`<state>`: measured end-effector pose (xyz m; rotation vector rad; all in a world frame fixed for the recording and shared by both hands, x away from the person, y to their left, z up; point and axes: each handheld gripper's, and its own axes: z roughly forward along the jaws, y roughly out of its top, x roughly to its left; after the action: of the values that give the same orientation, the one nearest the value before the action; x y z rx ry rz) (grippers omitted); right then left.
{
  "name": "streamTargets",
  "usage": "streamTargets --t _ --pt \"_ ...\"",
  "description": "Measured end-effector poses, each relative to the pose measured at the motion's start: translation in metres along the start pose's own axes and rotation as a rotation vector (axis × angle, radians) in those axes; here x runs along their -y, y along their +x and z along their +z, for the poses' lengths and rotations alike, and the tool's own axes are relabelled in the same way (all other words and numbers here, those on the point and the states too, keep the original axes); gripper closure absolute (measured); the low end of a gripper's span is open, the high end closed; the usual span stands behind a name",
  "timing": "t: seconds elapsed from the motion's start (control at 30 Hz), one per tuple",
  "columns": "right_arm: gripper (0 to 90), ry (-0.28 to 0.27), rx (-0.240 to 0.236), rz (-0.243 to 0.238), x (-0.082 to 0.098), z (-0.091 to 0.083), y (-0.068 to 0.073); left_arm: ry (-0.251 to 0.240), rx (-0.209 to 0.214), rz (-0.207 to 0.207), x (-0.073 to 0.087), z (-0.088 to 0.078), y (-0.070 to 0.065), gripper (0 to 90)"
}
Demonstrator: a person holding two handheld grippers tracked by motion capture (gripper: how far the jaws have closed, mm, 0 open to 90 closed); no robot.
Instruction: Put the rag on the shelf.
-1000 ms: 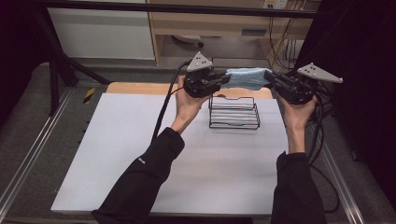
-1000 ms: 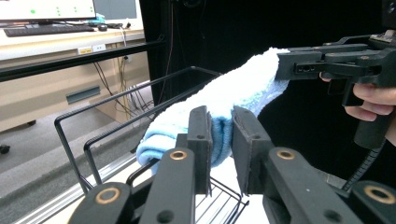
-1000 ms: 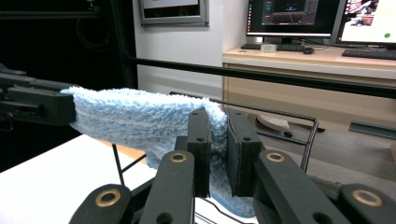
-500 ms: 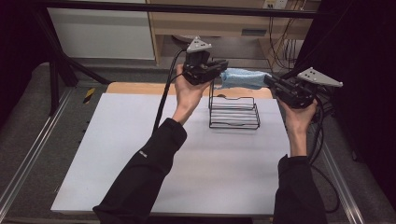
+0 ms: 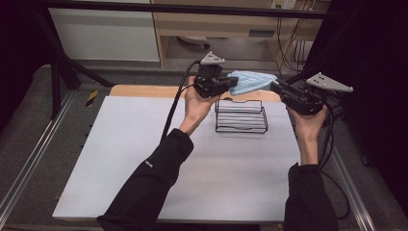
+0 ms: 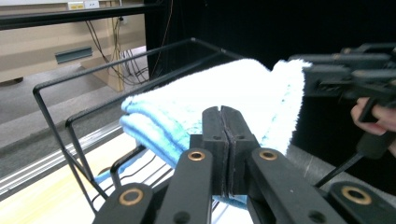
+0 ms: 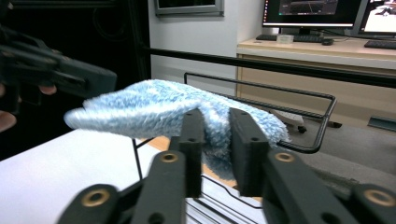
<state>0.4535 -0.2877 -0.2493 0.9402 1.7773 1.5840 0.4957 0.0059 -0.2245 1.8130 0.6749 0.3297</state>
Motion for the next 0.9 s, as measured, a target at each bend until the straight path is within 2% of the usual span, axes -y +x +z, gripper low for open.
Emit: streamTargets --t 0.2,0.33,0.43,0.53,0.63,0.8,0.9 --pt "59.2 -0.007 -0.018 0.002 -0.009 -0.004 0.005 0.015 -0.003 0.012 0.008 0.002 0.000 89.3" --pt "56.8 -0.025 -0.020 0.006 -0.013 -0.006 0.007 0.026 -0.007 0.020 0.014 0.003 0.001 89.4" --pt "66.8 -0.003 -0.031 0.007 -0.014 -0.005 0.008 0.034 -0.012 0.021 0.019 0.005 0.003 89.4" --pt "77.7 0.061 -0.027 0.036 -0.008 0.000 0.007 0.036 -0.007 0.018 0.024 0.006 0.005 89.4" --pt "85.1 0.108 -0.019 0.046 0.002 0.004 0.005 0.042 -0.015 0.033 0.027 0.008 0.005 89.4" --pt "88.6 0.153 -0.004 0.058 0.019 0.009 0.000 0.053 -0.022 0.037 0.032 0.012 0.006 89.4" --pt "88.7 0.156 0.005 0.064 0.027 0.012 -0.003 0.064 -0.024 0.040 0.035 0.017 0.006 89.4"
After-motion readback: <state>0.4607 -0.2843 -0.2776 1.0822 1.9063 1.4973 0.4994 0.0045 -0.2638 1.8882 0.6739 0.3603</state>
